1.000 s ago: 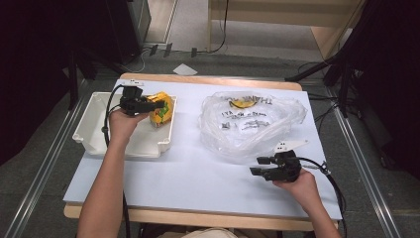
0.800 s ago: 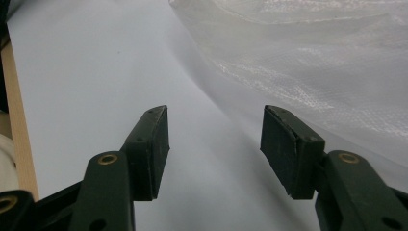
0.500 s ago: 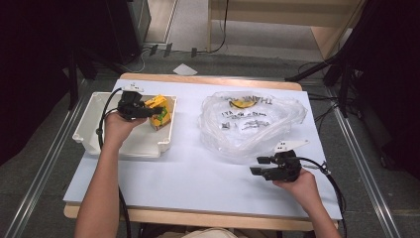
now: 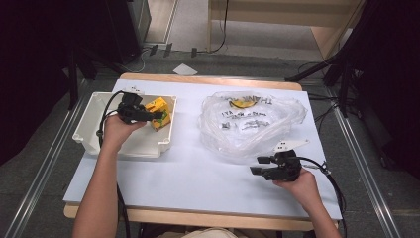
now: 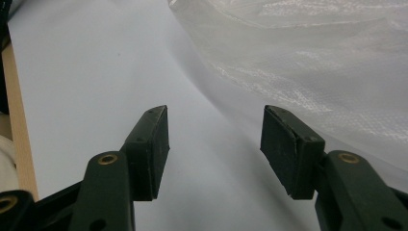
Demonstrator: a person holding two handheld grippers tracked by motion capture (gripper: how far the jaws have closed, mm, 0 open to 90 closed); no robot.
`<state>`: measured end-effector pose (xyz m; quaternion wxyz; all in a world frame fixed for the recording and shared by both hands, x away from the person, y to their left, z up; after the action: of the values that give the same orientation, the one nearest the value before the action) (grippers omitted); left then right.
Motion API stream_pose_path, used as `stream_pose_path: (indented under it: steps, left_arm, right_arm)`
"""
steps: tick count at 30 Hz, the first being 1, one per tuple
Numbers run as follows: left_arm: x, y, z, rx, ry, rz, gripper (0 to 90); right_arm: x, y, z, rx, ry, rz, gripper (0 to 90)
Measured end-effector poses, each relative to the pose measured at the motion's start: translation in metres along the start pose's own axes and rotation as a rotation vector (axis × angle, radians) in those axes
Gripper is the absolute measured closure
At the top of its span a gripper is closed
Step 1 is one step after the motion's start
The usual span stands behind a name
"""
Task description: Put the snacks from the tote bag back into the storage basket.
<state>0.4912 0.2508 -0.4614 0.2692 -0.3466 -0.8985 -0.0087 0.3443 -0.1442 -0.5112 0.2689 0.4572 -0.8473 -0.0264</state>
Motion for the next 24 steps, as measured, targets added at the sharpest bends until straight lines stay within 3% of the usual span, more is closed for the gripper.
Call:
stream_pose_path:
  steps: [4,15,20,24]
  left_arm:
    - [0.003,-0.003,-0.005,0.002,-0.023,0.002,40.4]
    - [0.017,-0.008,-0.006,-0.009,-0.003,-0.024,36.8]
    - [0.026,-0.009,-0.005,0.003,-0.012,-0.032,35.5]
    - [0.039,-0.007,-0.005,0.040,-0.040,-0.030,35.4]
  right_arm:
    - [0.000,0.000,0.000,-0.001,-0.002,-0.001,44.1]
    - [0.000,0.000,-0.001,0.001,-0.003,-0.003,44.0]
    - [0.000,0.000,-0.001,-0.001,-0.005,-0.006,44.0]
    - [-0.001,-0.001,-0.002,0.000,-0.008,-0.007,44.0]
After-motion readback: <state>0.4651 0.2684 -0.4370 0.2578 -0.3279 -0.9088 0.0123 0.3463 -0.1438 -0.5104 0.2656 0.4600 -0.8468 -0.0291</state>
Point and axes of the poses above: each handheld gripper's, and its own axes: x roughly backward along the jaws, z roughly out of its underside, y roughly to its left, the point moved 8 cm from there along -x, roughly forward along the jaws, and after that the axes turned 15 degrees about -y, right-handed, at the moved point
